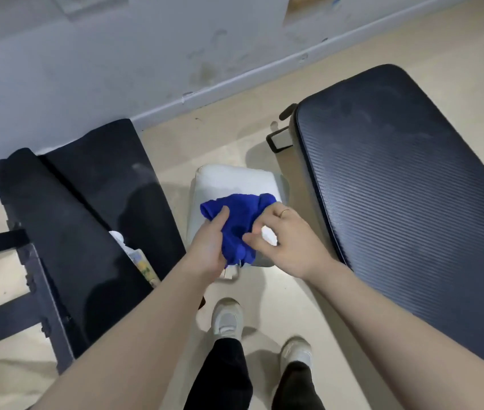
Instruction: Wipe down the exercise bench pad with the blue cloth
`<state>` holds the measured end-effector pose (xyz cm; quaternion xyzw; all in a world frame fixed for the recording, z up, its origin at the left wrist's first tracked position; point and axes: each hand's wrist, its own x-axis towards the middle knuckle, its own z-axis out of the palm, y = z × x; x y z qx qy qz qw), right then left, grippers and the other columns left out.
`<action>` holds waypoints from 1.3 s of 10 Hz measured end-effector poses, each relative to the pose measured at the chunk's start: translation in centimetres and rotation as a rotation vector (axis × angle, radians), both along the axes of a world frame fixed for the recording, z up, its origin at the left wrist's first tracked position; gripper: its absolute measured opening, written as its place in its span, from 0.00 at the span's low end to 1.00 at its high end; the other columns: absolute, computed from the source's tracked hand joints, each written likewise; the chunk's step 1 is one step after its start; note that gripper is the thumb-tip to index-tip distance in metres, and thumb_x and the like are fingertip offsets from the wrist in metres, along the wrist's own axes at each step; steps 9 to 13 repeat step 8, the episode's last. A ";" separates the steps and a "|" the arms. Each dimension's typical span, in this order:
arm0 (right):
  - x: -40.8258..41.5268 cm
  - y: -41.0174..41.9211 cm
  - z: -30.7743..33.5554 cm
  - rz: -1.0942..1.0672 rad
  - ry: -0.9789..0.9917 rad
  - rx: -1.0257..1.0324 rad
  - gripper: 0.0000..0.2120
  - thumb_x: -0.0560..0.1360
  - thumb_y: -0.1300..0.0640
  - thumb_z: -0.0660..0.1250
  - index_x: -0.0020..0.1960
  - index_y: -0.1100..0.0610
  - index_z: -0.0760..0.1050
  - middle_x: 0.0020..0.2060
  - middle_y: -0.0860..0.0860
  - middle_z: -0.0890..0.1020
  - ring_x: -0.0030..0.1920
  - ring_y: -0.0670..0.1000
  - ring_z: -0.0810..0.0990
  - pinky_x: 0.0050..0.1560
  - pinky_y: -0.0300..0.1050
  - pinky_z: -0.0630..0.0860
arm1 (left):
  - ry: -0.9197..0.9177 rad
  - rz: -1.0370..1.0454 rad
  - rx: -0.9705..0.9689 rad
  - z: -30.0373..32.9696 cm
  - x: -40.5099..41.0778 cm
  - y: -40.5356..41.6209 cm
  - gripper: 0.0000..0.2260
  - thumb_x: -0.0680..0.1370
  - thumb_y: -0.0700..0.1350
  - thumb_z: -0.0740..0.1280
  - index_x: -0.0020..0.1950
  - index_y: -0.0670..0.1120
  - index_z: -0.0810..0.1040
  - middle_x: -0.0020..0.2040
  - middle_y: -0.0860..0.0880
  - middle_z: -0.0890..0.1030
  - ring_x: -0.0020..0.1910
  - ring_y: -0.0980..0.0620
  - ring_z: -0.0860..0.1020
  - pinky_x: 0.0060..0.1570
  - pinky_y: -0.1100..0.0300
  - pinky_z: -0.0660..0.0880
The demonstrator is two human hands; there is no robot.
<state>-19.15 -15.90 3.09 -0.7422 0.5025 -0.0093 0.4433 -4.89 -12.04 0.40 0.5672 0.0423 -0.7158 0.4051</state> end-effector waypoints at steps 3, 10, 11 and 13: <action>4.6 -1.3 -12.0 -0.508 -0.417 0.597 0.18 0.73 0.63 0.66 0.60 0.52 0.68 0.51 0.48 0.77 0.49 0.49 0.79 0.49 0.41 0.79 | 0.104 0.121 -0.044 -9.8 2.1 -1.2 0.15 0.79 0.37 0.51 0.56 0.42 0.76 0.50 0.43 0.84 0.51 0.46 0.81 0.56 0.49 0.75; 1.4 -0.9 -13.3 -0.077 0.168 0.062 0.23 0.77 0.58 0.60 0.70 0.58 0.60 0.69 0.54 0.63 0.66 0.55 0.65 0.61 0.47 0.66 | -1.092 -0.866 -0.013 -11.7 1.5 2.4 0.26 0.79 0.39 0.57 0.76 0.45 0.56 0.76 0.47 0.57 0.72 0.45 0.61 0.66 0.53 0.64; 1.4 -0.9 -13.3 -0.077 0.168 0.062 0.23 0.77 0.58 0.60 0.70 0.58 0.60 0.69 0.54 0.63 0.66 0.55 0.65 0.61 0.47 0.66 | -1.092 -0.866 -0.013 -11.7 1.5 2.4 0.26 0.79 0.39 0.57 0.76 0.45 0.56 0.76 0.47 0.57 0.72 0.45 0.61 0.66 0.53 0.64; 1.4 -0.9 -13.3 -0.077 0.168 0.062 0.23 0.77 0.58 0.60 0.70 0.58 0.60 0.69 0.54 0.63 0.66 0.55 0.65 0.61 0.47 0.66 | -1.092 -0.866 -0.013 -11.7 1.5 2.4 0.26 0.79 0.39 0.57 0.76 0.45 0.56 0.76 0.47 0.57 0.72 0.45 0.61 0.66 0.53 0.64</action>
